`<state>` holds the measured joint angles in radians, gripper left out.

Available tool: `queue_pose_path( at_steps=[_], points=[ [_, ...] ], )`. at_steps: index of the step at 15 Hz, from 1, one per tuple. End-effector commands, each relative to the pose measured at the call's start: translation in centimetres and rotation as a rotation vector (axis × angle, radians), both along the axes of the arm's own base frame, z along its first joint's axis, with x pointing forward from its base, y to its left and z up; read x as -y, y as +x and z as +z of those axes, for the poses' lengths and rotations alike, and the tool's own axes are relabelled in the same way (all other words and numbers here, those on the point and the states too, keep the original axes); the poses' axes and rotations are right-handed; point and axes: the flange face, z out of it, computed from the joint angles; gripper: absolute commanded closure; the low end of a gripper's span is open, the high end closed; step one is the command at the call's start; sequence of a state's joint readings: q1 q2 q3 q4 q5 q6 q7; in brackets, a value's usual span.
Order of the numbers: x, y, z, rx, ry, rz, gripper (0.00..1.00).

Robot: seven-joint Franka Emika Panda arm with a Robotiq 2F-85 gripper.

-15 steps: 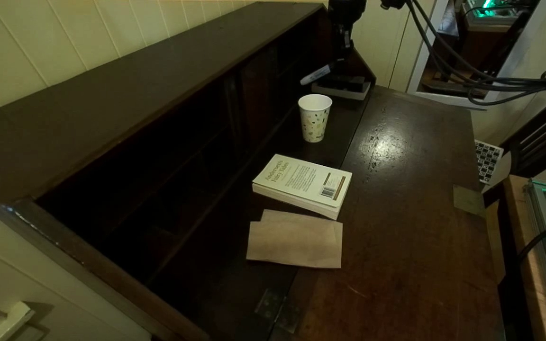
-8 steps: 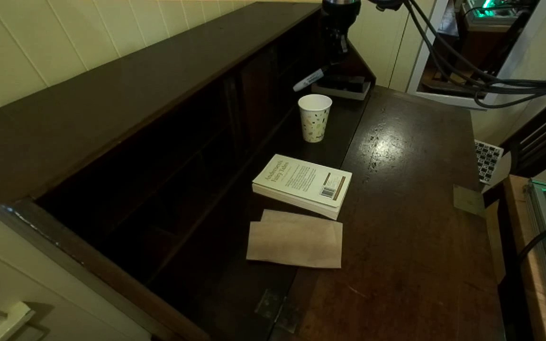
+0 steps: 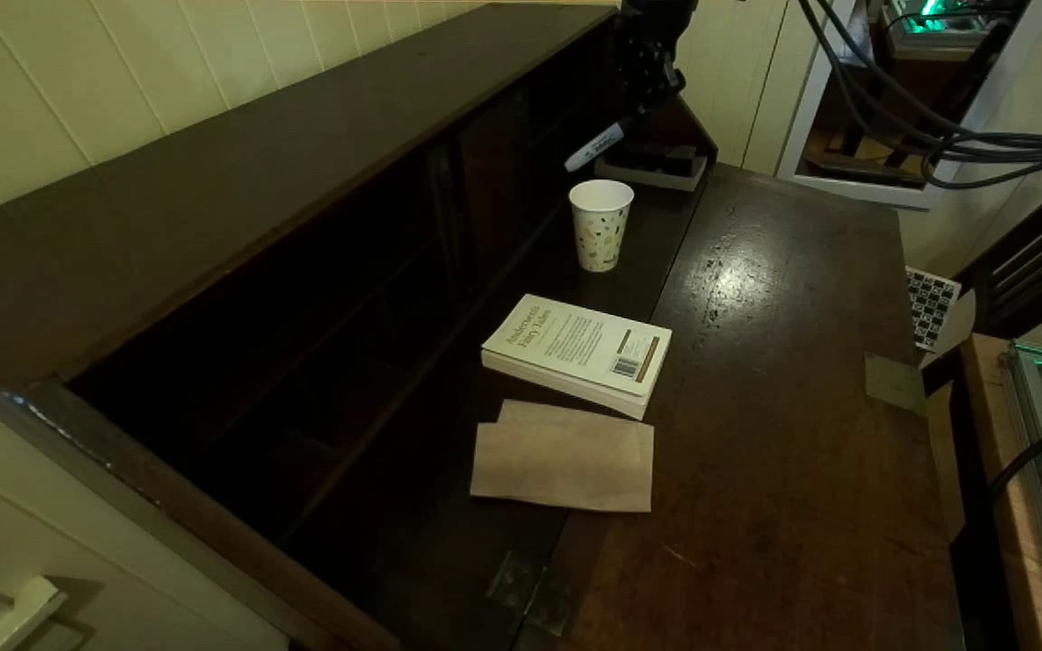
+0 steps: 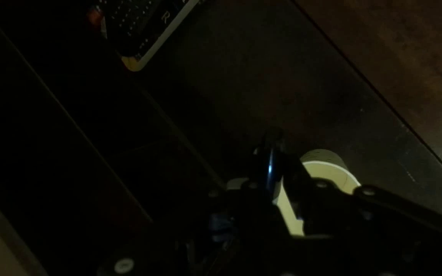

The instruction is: Put the marker inside the cup

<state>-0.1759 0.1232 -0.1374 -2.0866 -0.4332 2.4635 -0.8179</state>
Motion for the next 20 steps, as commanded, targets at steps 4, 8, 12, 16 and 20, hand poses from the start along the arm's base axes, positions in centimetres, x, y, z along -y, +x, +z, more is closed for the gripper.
queue_pose_path(
  at_steps=[4, 8, 12, 16, 20],
  points=[
    [-1.1, -1.1, 0.7, -0.051, -0.024, 0.174, 0.95],
    [-1.3, -1.2, 0.6, -0.086, -0.04, 0.27, 0.95],
    [-1.4, -1.2, 0.3, -0.118, -0.067, 0.366, 0.95],
    [-1.7, -0.9, 0.0, -0.13, -0.098, 0.413, 0.95],
    [-2.4, -0.7, -0.5, -0.146, -0.133, 0.443, 0.95]
  ],
)
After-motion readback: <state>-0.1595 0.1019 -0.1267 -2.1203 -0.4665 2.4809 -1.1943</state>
